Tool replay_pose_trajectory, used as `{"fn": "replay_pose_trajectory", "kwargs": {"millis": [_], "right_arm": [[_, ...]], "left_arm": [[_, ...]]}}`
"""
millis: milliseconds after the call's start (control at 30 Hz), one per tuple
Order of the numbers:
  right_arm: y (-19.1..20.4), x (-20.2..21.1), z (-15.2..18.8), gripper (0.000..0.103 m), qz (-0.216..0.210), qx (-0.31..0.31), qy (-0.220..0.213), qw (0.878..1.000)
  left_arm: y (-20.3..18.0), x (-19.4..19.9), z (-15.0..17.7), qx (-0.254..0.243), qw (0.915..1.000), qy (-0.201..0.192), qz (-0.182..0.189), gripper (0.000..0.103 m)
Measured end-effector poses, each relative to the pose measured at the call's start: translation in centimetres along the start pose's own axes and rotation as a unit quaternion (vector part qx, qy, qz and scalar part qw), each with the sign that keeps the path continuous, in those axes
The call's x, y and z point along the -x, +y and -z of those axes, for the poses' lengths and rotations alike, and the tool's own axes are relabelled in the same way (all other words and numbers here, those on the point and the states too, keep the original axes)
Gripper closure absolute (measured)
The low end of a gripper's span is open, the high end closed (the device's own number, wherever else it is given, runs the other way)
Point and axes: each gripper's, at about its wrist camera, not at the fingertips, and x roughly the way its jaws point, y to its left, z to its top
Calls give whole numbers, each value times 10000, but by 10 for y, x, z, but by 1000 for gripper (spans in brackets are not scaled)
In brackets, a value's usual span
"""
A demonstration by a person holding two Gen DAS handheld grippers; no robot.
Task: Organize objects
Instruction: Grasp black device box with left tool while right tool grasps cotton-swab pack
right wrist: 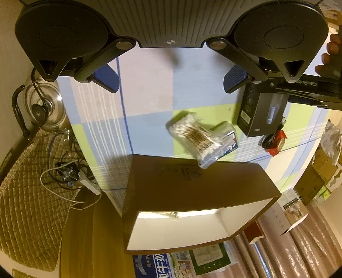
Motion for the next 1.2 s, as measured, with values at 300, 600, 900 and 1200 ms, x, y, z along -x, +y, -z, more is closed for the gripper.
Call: {"fn": "replay_pose_trajectory", "kwargs": {"millis": [300,600,900,1200], "right_arm": [[-21,-2,3,2,73,-78,104,9999],[-24,-12,-5,2,-39,135,157,9998],[-7,-31,-16,2,-325,552,269,9976],[17,-52,-28,2,-593,1299,120,9897]], "left_arm": [[-9,-22,-19,16,9991,-57,-422,16],[-12,-22,-19,-88,9984,-245,-492,25],[-1,4,31,-513,9979,-227,-312,25],[54,24,65,309,9959,-150,-833,25]]}}
